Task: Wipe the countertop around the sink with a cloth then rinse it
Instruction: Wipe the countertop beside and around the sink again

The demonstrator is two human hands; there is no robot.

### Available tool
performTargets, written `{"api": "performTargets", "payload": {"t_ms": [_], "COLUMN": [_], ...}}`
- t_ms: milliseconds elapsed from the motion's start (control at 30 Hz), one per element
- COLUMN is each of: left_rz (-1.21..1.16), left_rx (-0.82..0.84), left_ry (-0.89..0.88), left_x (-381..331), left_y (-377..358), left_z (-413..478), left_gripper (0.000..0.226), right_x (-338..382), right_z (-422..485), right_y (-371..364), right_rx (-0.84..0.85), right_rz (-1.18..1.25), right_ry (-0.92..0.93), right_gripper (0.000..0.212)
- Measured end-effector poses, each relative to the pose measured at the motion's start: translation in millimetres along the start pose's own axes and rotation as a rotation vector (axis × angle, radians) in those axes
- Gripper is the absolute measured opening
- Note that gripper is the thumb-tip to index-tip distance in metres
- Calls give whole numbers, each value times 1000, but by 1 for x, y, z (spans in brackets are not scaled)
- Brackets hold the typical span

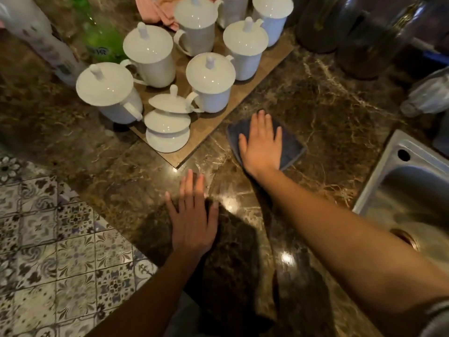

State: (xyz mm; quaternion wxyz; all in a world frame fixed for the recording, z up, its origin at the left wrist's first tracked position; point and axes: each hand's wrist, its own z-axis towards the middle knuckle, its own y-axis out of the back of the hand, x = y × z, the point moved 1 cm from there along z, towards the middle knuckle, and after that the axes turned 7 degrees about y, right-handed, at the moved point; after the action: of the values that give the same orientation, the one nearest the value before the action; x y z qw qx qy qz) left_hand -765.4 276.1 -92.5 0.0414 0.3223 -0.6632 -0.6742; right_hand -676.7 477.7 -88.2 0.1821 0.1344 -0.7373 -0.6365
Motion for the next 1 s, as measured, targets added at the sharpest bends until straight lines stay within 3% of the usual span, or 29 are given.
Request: {"api": "performTargets", "payload": {"t_ms": [200,267,367,567,767,1000], "left_rz": [-683,-631,-375,-144,89,316], "left_rx": [-184,-190,-61,59,179,299], "left_ry": [112,144,153,-21,-347,-630], "left_x": [2,13,36,54,5,-84], "left_y": [16,23,26,27,11,-27], "left_z": [-4,-4,-24,-68,-82,-70], "left_gripper": [62,59,57,66,63,70], "right_x": [67,85,101,81,-4,-82], "right_z": [-79,-111,-161,-255,-338,-348], "right_y": [-13,-19,-27,-35,-37,-25], "right_rx": [75,96,107,96,73,-26], "right_rz": [6,31,25,63,17,41], "right_ry": [218,304,413,521,288,-357], "right_gripper": [64,63,63,68,63,60]}}
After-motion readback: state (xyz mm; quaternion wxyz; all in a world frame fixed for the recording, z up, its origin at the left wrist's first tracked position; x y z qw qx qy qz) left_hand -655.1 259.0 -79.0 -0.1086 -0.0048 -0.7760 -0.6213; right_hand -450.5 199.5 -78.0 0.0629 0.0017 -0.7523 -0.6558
